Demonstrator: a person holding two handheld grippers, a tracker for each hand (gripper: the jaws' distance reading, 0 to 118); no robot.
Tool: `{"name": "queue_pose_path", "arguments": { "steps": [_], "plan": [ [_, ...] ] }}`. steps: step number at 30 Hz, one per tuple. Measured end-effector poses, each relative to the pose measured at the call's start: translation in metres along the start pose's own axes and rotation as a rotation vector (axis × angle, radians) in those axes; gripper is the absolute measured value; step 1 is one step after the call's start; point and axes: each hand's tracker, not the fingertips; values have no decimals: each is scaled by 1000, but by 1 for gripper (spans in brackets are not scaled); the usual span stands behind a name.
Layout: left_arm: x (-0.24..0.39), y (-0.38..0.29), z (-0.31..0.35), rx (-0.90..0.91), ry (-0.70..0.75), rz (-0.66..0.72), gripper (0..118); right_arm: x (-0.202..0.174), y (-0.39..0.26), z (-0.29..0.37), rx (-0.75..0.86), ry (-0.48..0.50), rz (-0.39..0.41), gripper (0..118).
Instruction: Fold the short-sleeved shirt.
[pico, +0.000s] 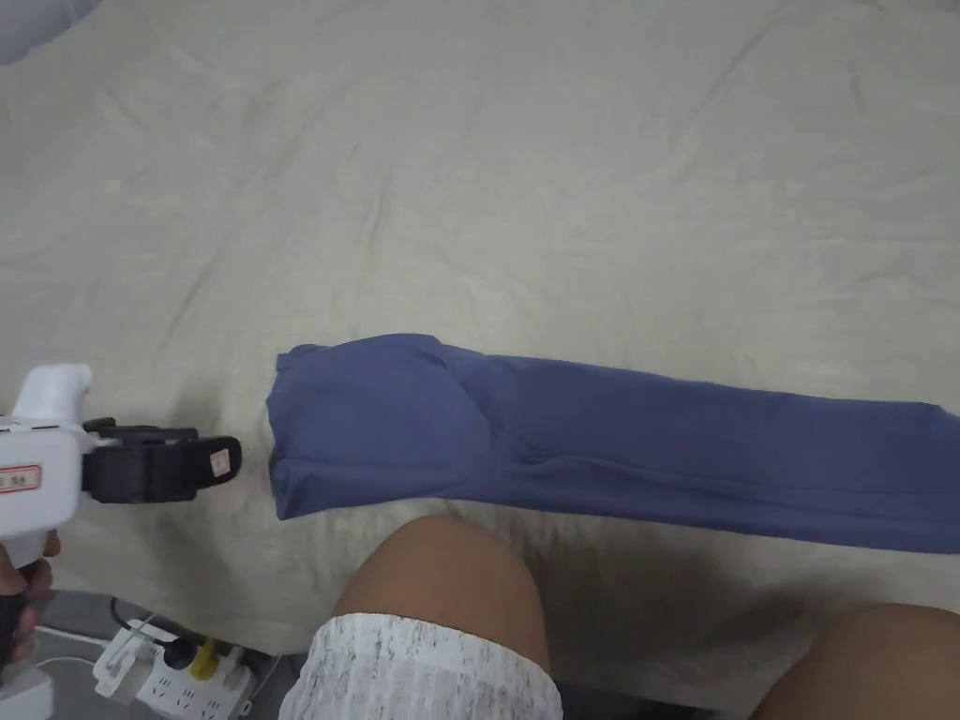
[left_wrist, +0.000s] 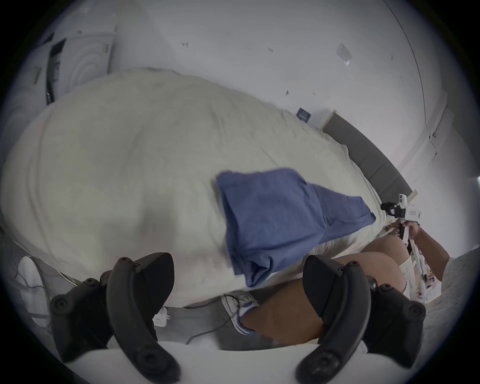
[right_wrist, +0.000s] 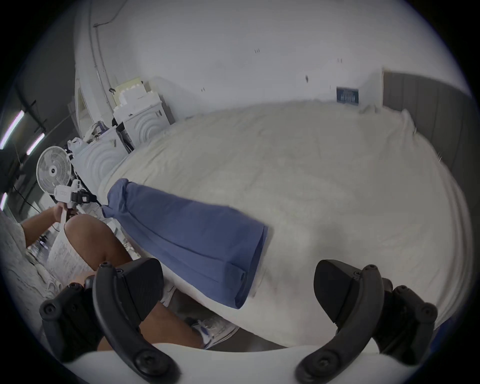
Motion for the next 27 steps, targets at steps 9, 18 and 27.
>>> {"name": "queue_pose_path", "arguments": {
  "steps": [9,18,27],
  "plan": [
    [5,-3,-4,57,9,-34,58,-63,10,46,213,31,71,43],
    [-9,-1,-56,-3,-95,-9,0,-84,12,48,161,5,108,0],
    [-26,16,-69,-14,-237,36,0,-89,35,44,126,3,104,0]
  ]
}}
